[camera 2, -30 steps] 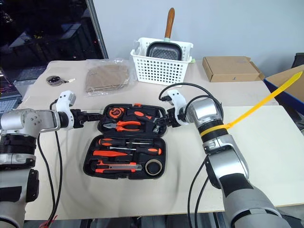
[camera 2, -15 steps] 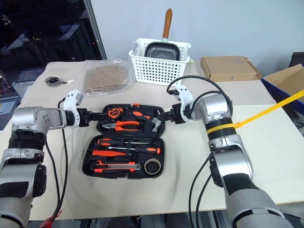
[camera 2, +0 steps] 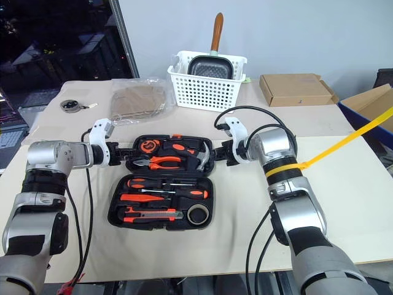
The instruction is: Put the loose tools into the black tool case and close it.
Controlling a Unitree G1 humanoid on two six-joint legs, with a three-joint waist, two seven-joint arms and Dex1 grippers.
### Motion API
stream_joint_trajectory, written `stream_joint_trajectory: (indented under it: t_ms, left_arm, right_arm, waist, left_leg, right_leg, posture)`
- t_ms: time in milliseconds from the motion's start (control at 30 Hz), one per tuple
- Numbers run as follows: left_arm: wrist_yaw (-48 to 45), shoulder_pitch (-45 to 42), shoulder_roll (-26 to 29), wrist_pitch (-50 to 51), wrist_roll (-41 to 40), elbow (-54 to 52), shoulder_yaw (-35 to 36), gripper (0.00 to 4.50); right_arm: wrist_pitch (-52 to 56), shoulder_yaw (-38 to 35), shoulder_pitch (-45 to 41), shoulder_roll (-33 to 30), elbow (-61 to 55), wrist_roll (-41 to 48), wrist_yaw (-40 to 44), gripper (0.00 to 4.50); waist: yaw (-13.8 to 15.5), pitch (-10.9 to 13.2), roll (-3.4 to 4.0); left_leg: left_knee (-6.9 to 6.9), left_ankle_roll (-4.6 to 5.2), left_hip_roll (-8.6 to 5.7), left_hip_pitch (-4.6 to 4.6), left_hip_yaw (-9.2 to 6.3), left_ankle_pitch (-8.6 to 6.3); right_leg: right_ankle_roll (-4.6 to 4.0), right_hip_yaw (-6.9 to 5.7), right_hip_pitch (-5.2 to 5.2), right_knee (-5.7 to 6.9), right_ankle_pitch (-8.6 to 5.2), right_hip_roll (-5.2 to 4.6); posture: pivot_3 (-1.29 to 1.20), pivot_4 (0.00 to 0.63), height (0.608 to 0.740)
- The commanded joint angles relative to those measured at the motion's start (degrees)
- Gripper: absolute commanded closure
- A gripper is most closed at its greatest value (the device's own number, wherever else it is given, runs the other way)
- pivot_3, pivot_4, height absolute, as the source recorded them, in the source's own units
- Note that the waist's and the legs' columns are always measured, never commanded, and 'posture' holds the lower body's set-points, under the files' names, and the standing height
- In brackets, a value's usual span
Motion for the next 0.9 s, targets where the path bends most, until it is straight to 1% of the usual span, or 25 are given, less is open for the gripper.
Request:
stream_joint_trajectory:
  t_ms: [33, 100, 167, 300, 367, 467, 567, 667, 800, 900]
  left_arm:
    - [0.3, 0.4, -1.0, -0.6, 0.2, -1.4, 1.0, 4.45]
    - [0.2, 0.6, -1.4, -1.1, 0.2, -1.5, 1.7, 4.45]
    - [0.4, 0.5, -2.1, -2.1, 0.0, -1.4, 2.5, 4.45]
    - [1.3, -1.7, -4.7, -8.1, 0.8, -0.1, 4.1, 4.45]
    - [2.0, -2.8, -6.2, -10.9, 1.0, -0.2, 4.9, 4.45]
    - [1.2, -3.1, -7.1, -17.5, 2.8, -0.5, 4.1, 4.45]
    - [0.2, -2.8, -7.7, -23.8, 4.3, -1.1, 3.8, 4.45]
    - [-2.3, -0.1, -8.0, -32.4, 6.1, -4.0, 2.3, 4.45]
    - [-6.0, 7.8, -6.6, -41.5, 9.2, -11.6, -1.0, 4.45]
    - [-8.9, 15.2, -4.0, -50.2, 12.5, -17.6, -3.2, 4.45]
  right_arm:
    - [-1.4, -0.1, 0.5, -0.2, -2.0, -0.1, 0.3, 4.50]
    - [-2.3, -0.8, 1.0, 0.1, -2.8, 0.4, 0.4, 4.50]
    - [-3.3, -3.3, 1.4, 1.0, -3.6, 1.8, -0.2, 4.50]
    - [-12.0, -5.4, 1.9, 2.4, -4.6, 1.2, -2.4, 4.50]
    - [-18.8, -4.2, 2.3, 2.3, -5.2, -1.0, -2.8, 4.50]
    - [-27.7, -5.1, 2.5, 3.2, -5.3, -2.0, -3.7, 4.50]
    - [-35.3, -5.6, 2.7, 3.7, -4.4, -3.3, -4.5, 4.50]
    - [-46.8, -6.4, 4.8, 3.8, -3.9, -4.0, -3.2, 4.50]
    - [-54.3, -6.3, 10.0, 2.9, -7.2, -5.4, -3.4, 4.50]
    - [-57.9, -7.1, 15.2, 2.3, -12.2, -5.0, -3.2, 4.50]
  waist:
    - [0.1, 0.0, 0.00]
    - [0.1, 0.0, 0.00]
    - [0.1, 0.0, 0.00]
    - [0.2, 0.0, 0.00]
    - [0.2, 0.0, 0.00]
    - [0.3, 0.0, -0.01]
    - [0.1, 0.0, -0.01]
    - [-0.2, 0.0, -0.01]
    - [-0.4, 0.0, 0.00]
    - [-0.4, 0.0, 0.00]
  left_leg:
    - [0.01, 0.00, 0.00, -0.01, 0.00, 0.00]
    - [0.02, 0.00, -0.01, 0.00, 0.00, 0.00]
    - [0.02, 0.00, -0.01, 0.01, 0.00, 0.00]
    - [0.03, 0.01, -0.02, 0.02, -0.02, 0.01]
    - [0.03, 0.05, -0.03, 0.02, -0.01, 0.06]
    - [0.02, 0.17, -0.06, -0.06, -0.04, 0.12]
    - [-0.02, 0.03, -0.07, -0.15, -0.02, 0.21]
    - [-0.07, 0.00, -0.06, -0.28, 0.04, 0.23]
    - [-0.30, -0.01, -0.06, -0.33, 0.26, 0.24]
    - [-0.46, -0.01, -0.06, -0.39, 0.38, 0.23]
  right_leg:
    - [0.00, -0.01, 0.00, 0.00, 0.00, 0.00]
    - [0.01, 0.00, 0.01, 0.00, 0.01, -0.02]
    - [0.01, 0.00, 0.02, 0.02, 0.01, -0.02]
    - [0.02, -0.02, 0.03, 0.07, 0.02, -0.04]
    - [0.03, -0.01, 0.02, 0.09, 0.08, -0.07]
    - [0.06, -0.05, -0.02, 0.07, 0.19, -0.10]
    - [0.08, -0.02, -0.11, 0.01, 0.22, -0.10]
    - [0.08, 0.00, -0.29, -0.02, 0.22, -0.06]
    - [0.09, 0.07, -0.60, -0.05, 0.21, -0.08]
    - [0.10, 0.00, -0.82, -0.05, 0.21, -0.15]
  posture:
    - [0.00, 0.150, 0.740]
    - [0.00, 0.150, 0.740]
    - [0.00, 0.150, 0.740]
    - [0.00, 0.150, 0.740]
    - [0.00, 0.150, 0.740]
    - [0.00, 0.150, 0.740]
    - [0.00, 0.150, 0.740]
    - [0.00, 0.150, 0.740]
    - [0.00, 0.150, 0.740]
    - [0.00, 0.150, 0.740]
